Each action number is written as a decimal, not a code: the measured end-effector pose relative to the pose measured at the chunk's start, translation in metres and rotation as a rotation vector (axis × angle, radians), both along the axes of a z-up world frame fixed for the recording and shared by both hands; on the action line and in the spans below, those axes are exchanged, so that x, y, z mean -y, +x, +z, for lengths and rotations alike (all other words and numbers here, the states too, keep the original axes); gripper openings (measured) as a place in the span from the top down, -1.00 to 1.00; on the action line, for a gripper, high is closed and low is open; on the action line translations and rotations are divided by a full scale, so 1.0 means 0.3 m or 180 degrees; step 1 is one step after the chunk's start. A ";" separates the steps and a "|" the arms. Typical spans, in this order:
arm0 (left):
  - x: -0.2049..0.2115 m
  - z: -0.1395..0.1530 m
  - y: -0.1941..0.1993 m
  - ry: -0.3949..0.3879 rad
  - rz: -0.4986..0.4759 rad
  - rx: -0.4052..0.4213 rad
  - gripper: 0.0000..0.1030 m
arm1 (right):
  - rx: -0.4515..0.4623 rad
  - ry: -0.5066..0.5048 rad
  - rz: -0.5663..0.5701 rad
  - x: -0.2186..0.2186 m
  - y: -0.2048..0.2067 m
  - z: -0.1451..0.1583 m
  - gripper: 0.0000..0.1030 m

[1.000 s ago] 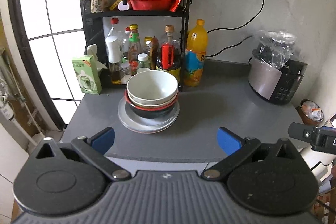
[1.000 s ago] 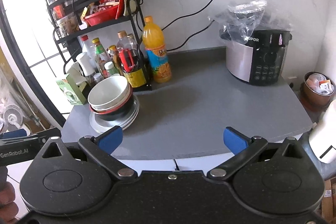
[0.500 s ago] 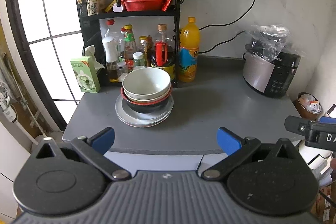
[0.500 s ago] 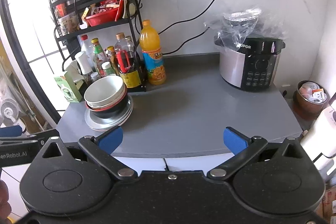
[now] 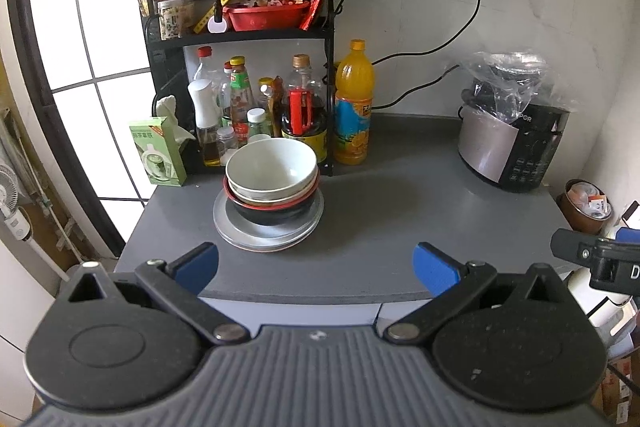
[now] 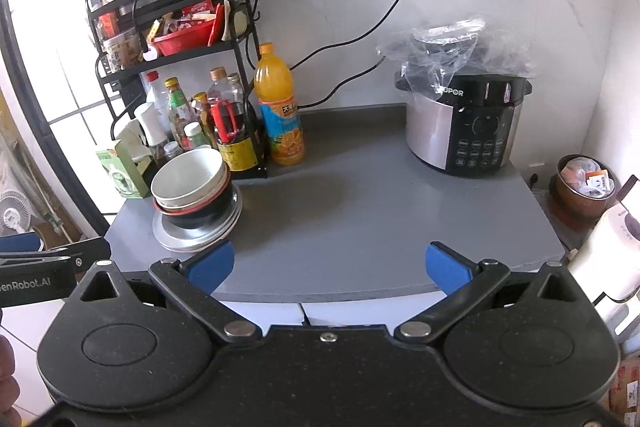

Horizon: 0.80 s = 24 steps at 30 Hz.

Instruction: Organize plates and bowls

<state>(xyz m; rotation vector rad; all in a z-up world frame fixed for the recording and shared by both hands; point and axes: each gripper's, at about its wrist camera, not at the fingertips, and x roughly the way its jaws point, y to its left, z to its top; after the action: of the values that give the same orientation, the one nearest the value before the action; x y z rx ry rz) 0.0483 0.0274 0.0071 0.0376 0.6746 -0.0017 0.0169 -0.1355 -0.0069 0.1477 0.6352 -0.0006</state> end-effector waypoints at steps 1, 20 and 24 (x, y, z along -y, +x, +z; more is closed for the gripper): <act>0.000 -0.001 -0.001 -0.0003 -0.0003 -0.0006 -1.00 | -0.0006 0.0007 -0.0003 0.002 -0.001 -0.001 -1.00; -0.009 -0.010 -0.006 -0.0016 0.0046 -0.0051 -1.00 | 0.0028 -0.0022 0.0071 -0.012 -0.016 0.002 -1.00; -0.013 -0.007 -0.007 -0.0001 0.0041 -0.0035 -1.00 | 0.0023 -0.0021 0.0071 -0.019 -0.017 0.005 -1.00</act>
<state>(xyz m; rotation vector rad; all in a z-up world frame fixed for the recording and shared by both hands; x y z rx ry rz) 0.0461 0.0314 0.0050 0.0329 0.6858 0.0104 0.0119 -0.1298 -0.0055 0.1342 0.6295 0.0194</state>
